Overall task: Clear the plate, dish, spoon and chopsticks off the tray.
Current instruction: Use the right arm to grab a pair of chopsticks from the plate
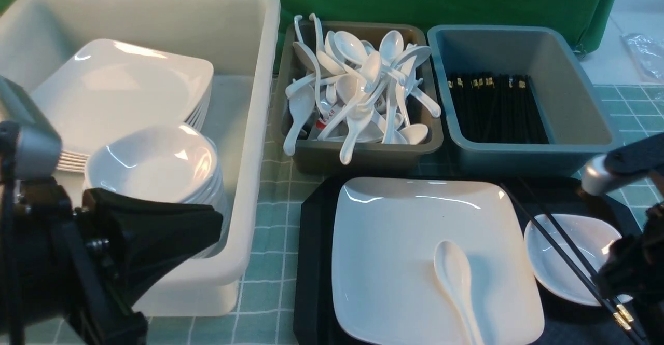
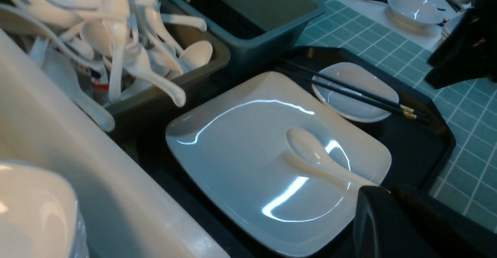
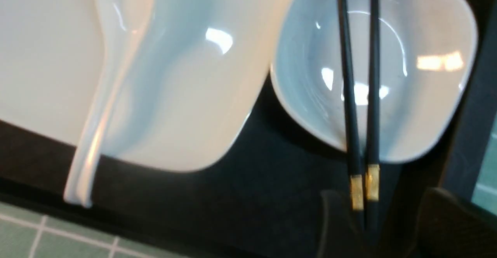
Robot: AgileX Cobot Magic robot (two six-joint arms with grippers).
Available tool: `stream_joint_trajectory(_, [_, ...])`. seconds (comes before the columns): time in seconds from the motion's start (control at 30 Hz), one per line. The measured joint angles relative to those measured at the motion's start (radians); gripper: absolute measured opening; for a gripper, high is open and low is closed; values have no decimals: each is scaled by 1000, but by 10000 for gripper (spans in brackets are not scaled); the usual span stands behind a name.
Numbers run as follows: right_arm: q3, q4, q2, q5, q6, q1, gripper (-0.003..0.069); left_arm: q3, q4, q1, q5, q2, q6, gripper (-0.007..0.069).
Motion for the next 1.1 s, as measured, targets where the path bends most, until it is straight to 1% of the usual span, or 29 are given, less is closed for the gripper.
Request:
stream_joint_trajectory(0.03, [-39, 1, 77, 4, -24, -12, 398, 0, 7, 0, 2, -26, 4, 17])
stream_joint_trajectory(0.07, [-48, 1, 95, 4, -29, -19, 405, 0, 9, 0, 2, -29, 4, 17])
stream_joint_trajectory(0.13, [-103, 22, 197, 4, -78, -63, 434, 0, 22, 0, 4, -61, 5, 17])
stream_joint_trajectory(0.23, [-132, 72, 260, 4, -137, -108, 441, 0, 25, 0, 4, -72, 7, 17])
stream_joint_trajectory(0.27, [-142, 113, 304, 3, -179, -141, 442, 0, 27, 0, 4, -72, 7, 17])
stream_joint_trajectory(0.3, [-144, 135, 321, 2, -192, -156, 443, 1, 27, 0, 0, -72, 7, 17])
stream_joint_trajectory(0.37, [-148, 163, 357, -8, -217, -191, 444, 9, 27, 0, -11, -72, 7, 17])
stream_joint_trajectory(0.5, [-150, 177, 401, -40, -249, -230, 445, 20, 26, 0, -29, -72, 7, 17])
stream_joint_trajectory(0.67, [-151, 185, 454, -101, -266, -237, 445, 20, 20, 0, -50, -72, 7, 17])
stream_joint_trajectory(0.97, [-151, 185, 534, -145, -287, -237, 445, 20, 20, 0, -57, -72, 7, 17])
stream_joint_trajectory(1.03, [-151, 185, 545, -156, -288, -237, 430, 20, 20, 0, -57, -72, 7, 17])
stream_joint_trajectory(1.1, [-151, 185, 550, -165, -293, -237, 392, 20, 20, 0, -57, -72, 7, 17])
